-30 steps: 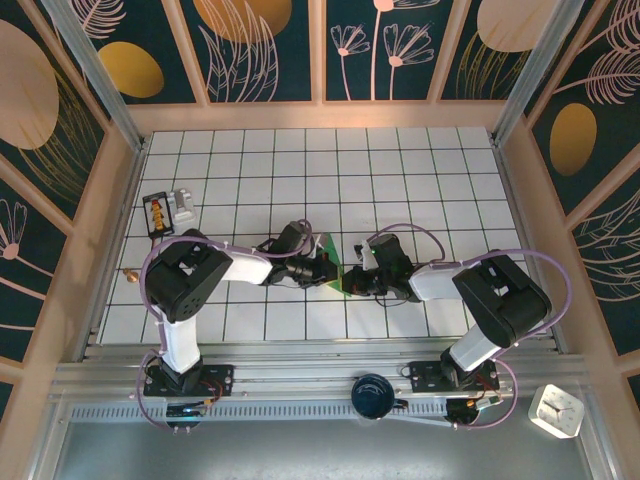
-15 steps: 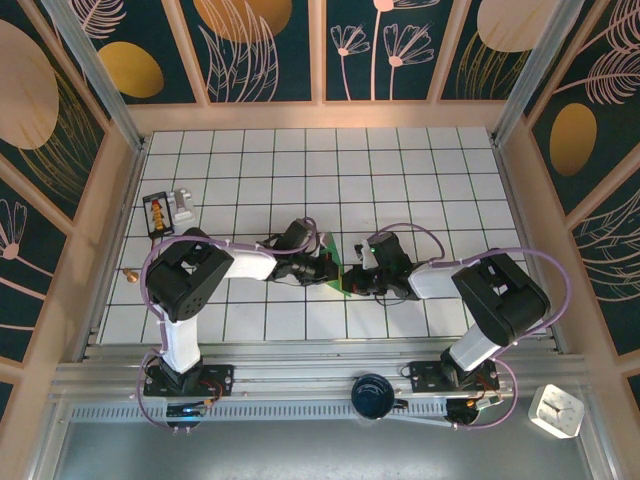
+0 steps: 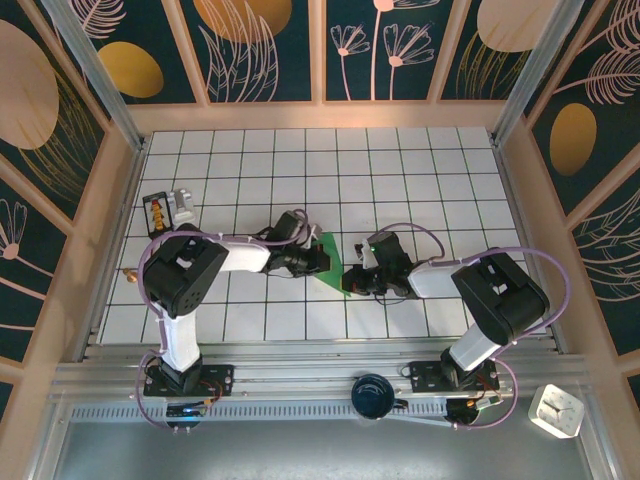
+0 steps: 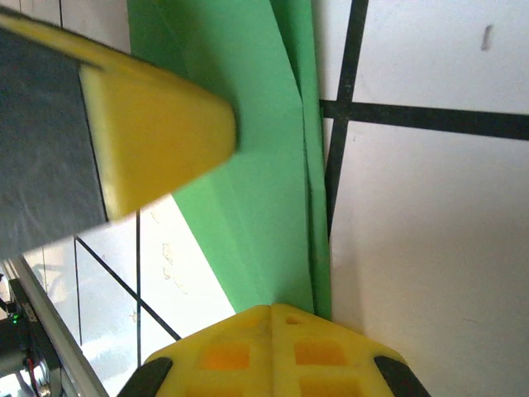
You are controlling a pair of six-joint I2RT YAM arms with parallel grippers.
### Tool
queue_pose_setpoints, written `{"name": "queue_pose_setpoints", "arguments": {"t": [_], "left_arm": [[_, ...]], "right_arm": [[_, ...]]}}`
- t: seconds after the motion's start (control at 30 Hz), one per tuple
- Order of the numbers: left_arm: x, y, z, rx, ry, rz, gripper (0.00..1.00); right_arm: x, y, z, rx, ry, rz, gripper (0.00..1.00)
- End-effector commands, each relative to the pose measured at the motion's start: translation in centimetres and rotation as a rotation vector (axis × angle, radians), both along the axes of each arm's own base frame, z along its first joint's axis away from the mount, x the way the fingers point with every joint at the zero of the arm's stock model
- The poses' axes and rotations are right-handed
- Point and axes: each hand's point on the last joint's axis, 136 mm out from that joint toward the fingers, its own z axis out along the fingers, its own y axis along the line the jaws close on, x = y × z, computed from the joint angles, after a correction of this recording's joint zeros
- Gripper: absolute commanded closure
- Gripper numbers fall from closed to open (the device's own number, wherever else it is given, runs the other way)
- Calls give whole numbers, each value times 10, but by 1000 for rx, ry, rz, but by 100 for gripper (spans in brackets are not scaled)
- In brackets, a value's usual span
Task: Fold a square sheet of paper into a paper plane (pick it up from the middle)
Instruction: Fourth fold the wing at the center of the table, then turn over the paper at the center of the table.
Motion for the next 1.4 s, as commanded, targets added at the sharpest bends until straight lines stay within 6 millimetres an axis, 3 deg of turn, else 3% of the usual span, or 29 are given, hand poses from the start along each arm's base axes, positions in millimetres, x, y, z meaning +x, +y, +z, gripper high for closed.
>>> {"name": "queue_pose_setpoints", "arguments": {"t": [0.0,0.33,0.47,0.5,0.77,0.93,1.03,1.13,1.23,1.37], "left_arm": [[21,27,-23,80,-16,64,100],[63,61,-25,91,-36,168,100],[68,75,-32,117,-27,195,100],[79,74,-25,108,-48,204,100],[107,101,-24,144,-75,274,100],[128,118,-14,152,-106,325,100],[134,121,3,138,-146,342,99],[123,112,31,43,-189,349,87],[88,93,46,-17,-200,291,77],[45,61,50,-91,-174,199,70]], "right_arm": [[-56,-60,-69,-297,262,-56,100],[-55,-63,-69,-304,263,-63,100],[-55,-63,-69,-302,262,-63,100],[-55,-63,-68,-303,262,-62,100],[-55,-65,-67,-302,252,-67,100],[-54,-64,-64,-292,243,-59,100],[-49,-56,-56,-257,209,-37,100],[-34,-36,-31,-155,124,-4,100],[-16,-13,9,-19,16,24,100],[0,-5,50,92,-114,14,92]]}}
